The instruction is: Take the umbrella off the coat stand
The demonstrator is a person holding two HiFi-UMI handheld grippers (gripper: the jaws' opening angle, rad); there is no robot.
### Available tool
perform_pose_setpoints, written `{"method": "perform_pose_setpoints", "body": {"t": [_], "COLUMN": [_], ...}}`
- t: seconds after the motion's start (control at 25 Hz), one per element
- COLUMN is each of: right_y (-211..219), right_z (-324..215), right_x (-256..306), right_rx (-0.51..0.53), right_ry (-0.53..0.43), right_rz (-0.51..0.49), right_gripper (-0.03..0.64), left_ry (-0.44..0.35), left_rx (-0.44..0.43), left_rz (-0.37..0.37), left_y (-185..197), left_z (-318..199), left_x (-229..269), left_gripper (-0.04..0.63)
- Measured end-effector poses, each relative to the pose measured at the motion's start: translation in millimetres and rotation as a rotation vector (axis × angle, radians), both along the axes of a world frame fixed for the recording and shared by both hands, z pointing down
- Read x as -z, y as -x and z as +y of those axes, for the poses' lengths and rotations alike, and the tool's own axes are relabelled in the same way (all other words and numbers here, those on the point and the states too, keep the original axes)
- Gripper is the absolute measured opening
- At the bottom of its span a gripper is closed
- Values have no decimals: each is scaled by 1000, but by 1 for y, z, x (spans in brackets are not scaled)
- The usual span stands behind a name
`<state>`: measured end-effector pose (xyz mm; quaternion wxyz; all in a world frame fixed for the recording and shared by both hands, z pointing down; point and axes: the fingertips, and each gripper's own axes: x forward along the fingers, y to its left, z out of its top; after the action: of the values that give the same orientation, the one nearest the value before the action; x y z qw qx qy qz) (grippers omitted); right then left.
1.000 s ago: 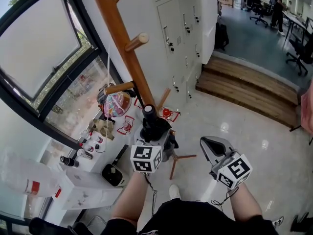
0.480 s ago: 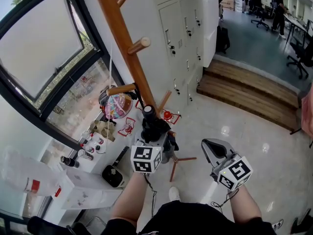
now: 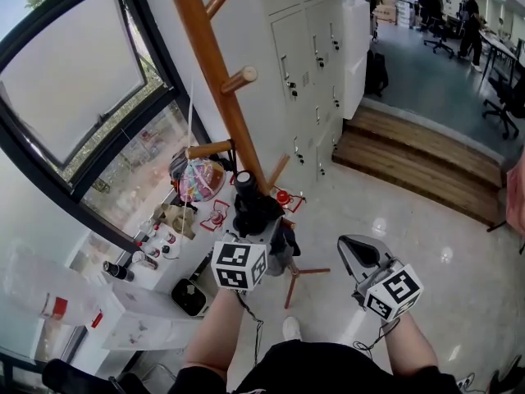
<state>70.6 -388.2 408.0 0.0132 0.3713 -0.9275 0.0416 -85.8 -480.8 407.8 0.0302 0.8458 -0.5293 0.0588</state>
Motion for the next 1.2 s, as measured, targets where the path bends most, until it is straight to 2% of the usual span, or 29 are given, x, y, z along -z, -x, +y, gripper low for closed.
{"method": "perform_pose_setpoints", "body": {"t": [0.44, 0.88, 1.2], "right_y": [-2, 2, 6], "right_z": [2, 6, 20], "right_x": [3, 8, 14], "right_rx": [13, 51, 95], "right_ry": [-5, -17, -32], "right_rz": [-10, -15, -8], "right_gripper": [54, 54, 54], "left_ry": [-53, -126, -132], "left_rx": [26, 104, 153], "left_rz": [42, 103, 94], "left_y": [11, 35, 48], "left_z": [10, 29, 60], "left_x": [35, 69, 71], "left_gripper": [247, 247, 247]}}
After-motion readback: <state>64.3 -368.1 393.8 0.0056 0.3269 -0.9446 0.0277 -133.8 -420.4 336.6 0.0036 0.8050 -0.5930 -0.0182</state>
